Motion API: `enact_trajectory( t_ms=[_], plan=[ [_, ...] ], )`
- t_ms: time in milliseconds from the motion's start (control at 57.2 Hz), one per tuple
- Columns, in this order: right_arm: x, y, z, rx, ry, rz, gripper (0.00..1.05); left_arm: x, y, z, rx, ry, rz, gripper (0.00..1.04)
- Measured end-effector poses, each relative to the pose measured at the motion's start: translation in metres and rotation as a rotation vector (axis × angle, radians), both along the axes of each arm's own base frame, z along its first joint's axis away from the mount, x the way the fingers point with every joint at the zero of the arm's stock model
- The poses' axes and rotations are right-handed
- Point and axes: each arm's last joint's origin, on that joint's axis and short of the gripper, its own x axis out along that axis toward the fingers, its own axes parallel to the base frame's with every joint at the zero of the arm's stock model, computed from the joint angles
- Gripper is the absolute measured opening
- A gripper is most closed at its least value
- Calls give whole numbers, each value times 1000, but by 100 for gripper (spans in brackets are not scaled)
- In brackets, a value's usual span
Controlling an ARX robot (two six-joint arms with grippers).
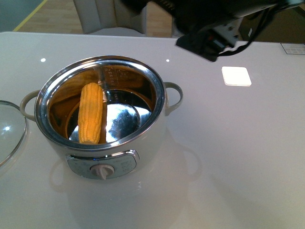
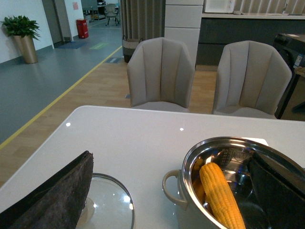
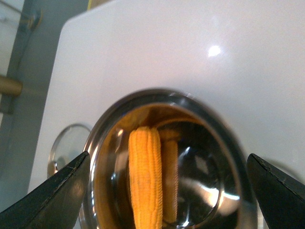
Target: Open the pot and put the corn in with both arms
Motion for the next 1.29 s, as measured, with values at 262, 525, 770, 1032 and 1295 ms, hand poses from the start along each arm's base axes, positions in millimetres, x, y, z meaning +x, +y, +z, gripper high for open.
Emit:
enact_trajectory(
  t_ms=[262,525,770,1032,1295],
  plan=[
    [-27,-81,11,-188,-89,-215,96,0,0,0,0,0,0,98],
    [-72,-128,34,-426,-230,-335,96,0,0,0,0,0,0,98],
    [-108,-140,44,-468,-279,-356,96,0,0,0,0,0,0,98],
    [-138,-158,24,-473,-659,-315,57,0,0,0,0,0,0,98],
    [-171,-174,5,-500,-662,-309,9,0,0,0,0,0,0,98]
  ],
)
